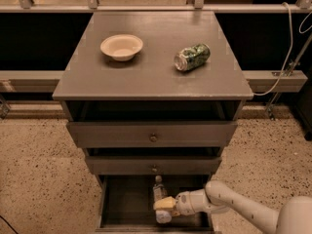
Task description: Place blue plastic bottle into bottom drawer
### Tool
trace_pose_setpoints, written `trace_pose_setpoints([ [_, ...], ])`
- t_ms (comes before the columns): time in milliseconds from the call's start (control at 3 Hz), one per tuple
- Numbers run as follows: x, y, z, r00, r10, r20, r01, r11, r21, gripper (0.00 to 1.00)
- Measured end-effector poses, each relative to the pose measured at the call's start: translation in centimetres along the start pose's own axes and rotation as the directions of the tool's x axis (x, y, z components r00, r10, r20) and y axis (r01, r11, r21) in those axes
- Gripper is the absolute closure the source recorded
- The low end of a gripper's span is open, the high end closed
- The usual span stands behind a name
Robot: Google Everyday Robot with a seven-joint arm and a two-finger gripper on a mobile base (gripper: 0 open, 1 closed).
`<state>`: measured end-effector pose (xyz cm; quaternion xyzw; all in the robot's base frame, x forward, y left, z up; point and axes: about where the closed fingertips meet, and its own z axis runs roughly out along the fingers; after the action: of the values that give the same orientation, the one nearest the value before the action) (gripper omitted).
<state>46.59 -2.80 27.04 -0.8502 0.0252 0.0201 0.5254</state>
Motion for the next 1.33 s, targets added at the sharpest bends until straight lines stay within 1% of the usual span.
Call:
trace_pose_setpoints([
  [333, -0.1, 0.0, 0.2, 1.0, 0.0, 0.004, 0.0, 1.0, 0.002, 0.15],
  [667, -0.2, -0.1, 0.4, 1.0, 0.001, 0.008, -0.001, 1.0, 0.003, 0.0],
  [1000, -0.2, -0.2, 0.3, 1.0, -0.003, 0.006, 0.003, 1.0, -0.001, 0.0],
  [1333, -0.1, -1.8, -1.0, 0.998, -0.061, -0.011, 0.06, 0.9956, -0.072, 0.0],
])
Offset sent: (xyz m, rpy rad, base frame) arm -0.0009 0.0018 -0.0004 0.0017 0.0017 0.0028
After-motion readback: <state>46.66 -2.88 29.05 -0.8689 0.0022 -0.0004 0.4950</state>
